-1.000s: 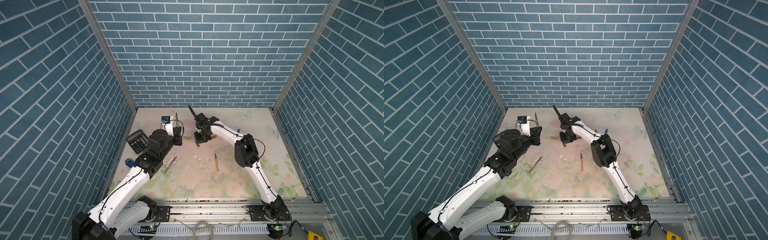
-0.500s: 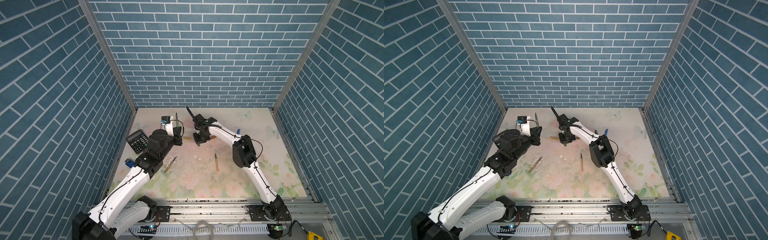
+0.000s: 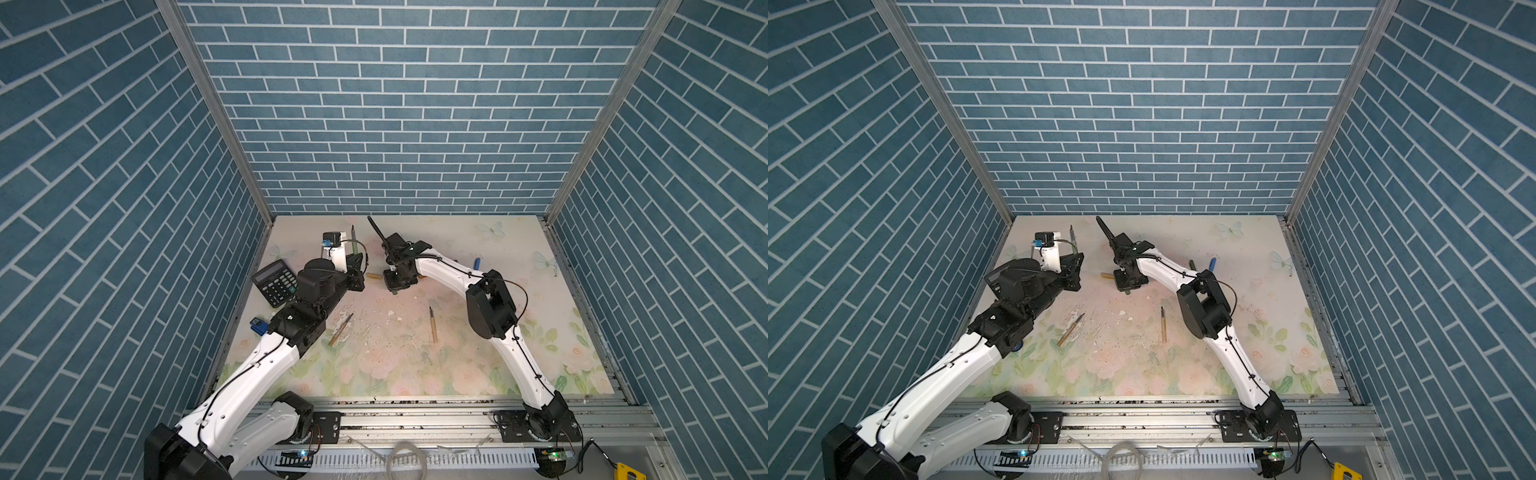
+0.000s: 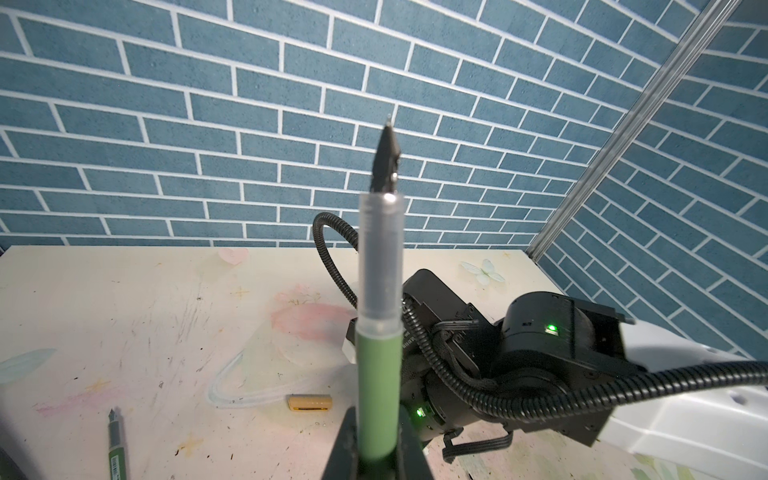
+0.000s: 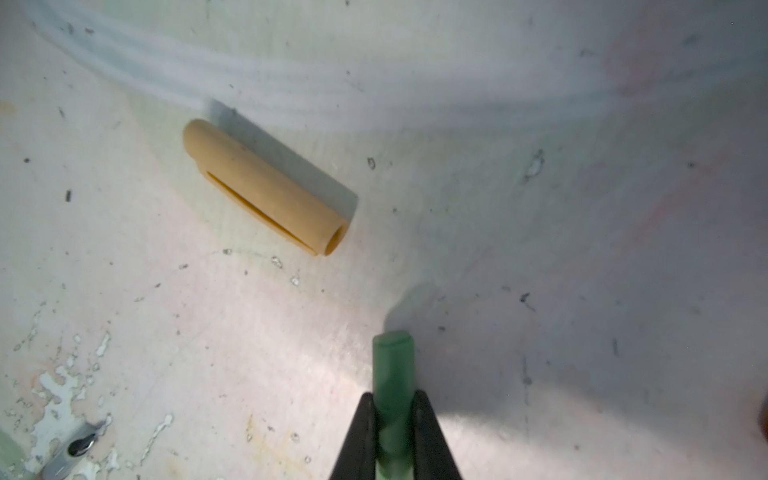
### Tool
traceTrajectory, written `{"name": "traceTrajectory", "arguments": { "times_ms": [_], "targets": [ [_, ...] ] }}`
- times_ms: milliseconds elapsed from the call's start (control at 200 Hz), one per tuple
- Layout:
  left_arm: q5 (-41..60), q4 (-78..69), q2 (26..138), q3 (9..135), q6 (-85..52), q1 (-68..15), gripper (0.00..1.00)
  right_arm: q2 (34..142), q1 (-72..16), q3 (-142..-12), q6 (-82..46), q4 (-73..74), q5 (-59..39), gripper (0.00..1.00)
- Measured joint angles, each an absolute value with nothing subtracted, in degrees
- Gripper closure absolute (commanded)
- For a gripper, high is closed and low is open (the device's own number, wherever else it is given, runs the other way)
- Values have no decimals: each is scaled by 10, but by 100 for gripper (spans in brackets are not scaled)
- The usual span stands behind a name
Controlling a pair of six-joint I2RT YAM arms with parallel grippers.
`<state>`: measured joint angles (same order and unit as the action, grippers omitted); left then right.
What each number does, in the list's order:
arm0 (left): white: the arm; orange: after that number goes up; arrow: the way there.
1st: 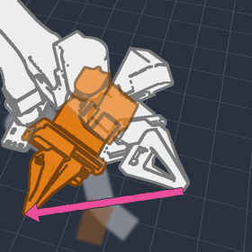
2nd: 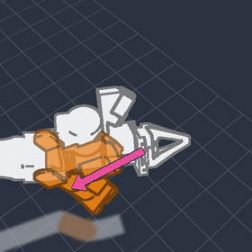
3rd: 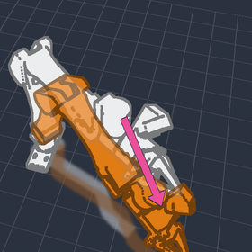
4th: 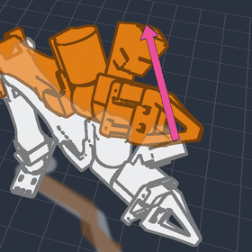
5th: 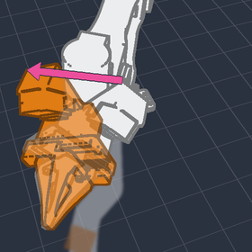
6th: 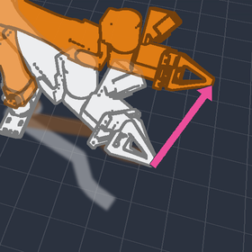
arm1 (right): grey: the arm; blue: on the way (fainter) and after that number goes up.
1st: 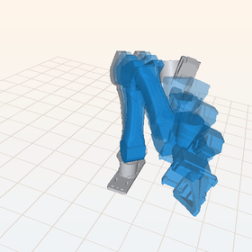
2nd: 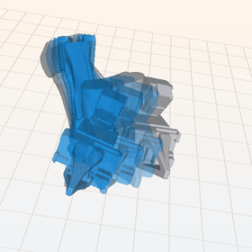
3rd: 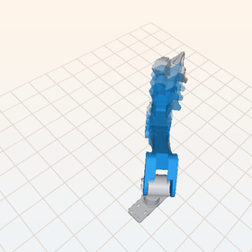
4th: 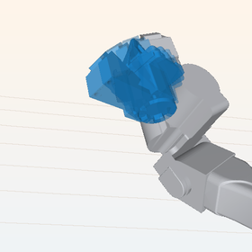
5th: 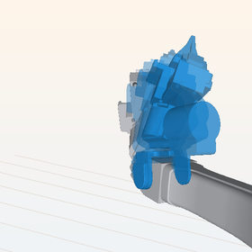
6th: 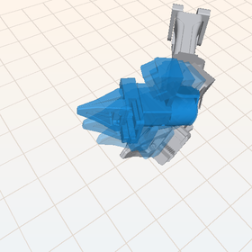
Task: Insert the pens into the pen caps
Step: 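Lower the right gripper and close it on the green cap, then lift the green cap with the right gripper over the upright pen tip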
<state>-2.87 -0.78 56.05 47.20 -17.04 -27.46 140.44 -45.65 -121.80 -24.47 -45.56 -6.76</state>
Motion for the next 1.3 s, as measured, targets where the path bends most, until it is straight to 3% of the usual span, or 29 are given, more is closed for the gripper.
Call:
{"name": "traceTrajectory", "arguments": {
  "times_ms": [345, 740, 1300],
  "targets": [
    [-17, -22, 561, 470, -167, -273, 100, 1233, -440, -1022, -268, -320, -73, 87],
    [80, -86, 590, 451, -166, -272, 100, 999, -424, -788, -270, -100, -73, 87],
    [220, -116, 668, 451, -172, -274, 100, 878, -424, -752, -272, 15, -85, 87]
  ]
}}
